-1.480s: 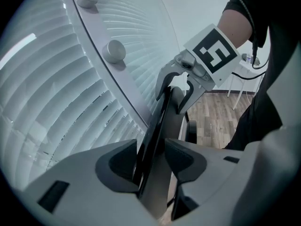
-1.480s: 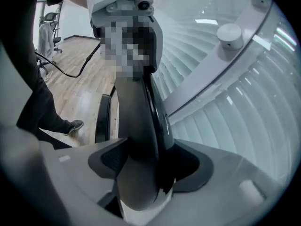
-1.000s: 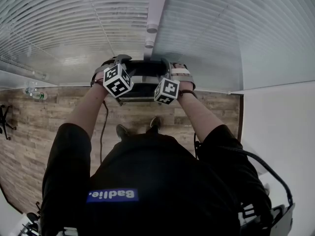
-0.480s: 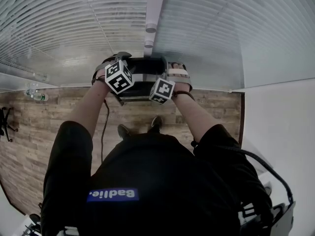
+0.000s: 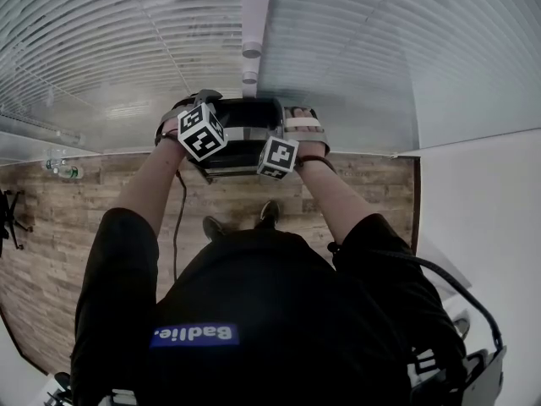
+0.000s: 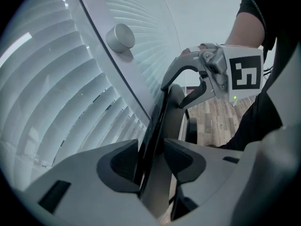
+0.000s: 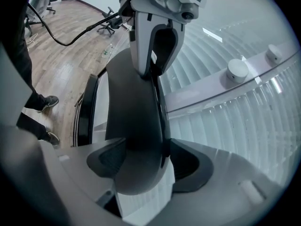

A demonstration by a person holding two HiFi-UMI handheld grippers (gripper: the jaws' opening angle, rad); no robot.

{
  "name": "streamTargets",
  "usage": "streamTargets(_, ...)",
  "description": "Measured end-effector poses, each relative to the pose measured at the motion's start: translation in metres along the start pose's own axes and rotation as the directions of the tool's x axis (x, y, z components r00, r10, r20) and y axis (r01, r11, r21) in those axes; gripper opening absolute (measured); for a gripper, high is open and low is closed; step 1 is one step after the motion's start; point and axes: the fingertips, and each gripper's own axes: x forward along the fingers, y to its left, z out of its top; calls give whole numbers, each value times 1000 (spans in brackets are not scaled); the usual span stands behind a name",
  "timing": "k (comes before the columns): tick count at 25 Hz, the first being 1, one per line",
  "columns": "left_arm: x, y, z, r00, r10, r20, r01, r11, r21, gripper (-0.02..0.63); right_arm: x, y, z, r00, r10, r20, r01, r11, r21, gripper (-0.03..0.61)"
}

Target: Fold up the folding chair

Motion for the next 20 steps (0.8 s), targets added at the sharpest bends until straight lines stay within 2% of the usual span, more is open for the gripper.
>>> streamTargets(8, -15, 9, 3, 996, 72, 54, -71, 997, -8, 170, -9, -2, -5, 997, 25, 73, -31, 996, 87, 281)
streamTargets(10, -28, 10, 6, 991, 105, 83, -102, 994, -42, 170, -18, -7, -6, 994, 25, 111, -41, 988, 149, 281)
streamTargets(13, -52, -5, 10, 978, 155, 142, -134, 980, -145, 170, -40, -4, -3, 980, 29, 198, -85, 956, 281, 279)
streamTargets(15, -68, -27, 10, 963, 191, 188, -144, 960, -240, 170, -58, 4, 0, 963, 30, 269, -135, 916, 379, 279)
streamTargets(16, -77, -38, 8, 954, 212, 213, -142, 942, -305, 170, -68, 9, 3, 948, 31, 315, -172, 886, 431, 276)
streamTargets(18, -99, -58, 6, 926, 257, 276, -105, 878, -466, 170, -92, 16, 13, 906, 23, 422, -271, 798, 538, 243)
streamTargets(20, -125, -70, 7, 888, 304, 346, -37, 796, -604, 170, -120, 20, 21, 857, 5, 515, -375, 692, 617, 185)
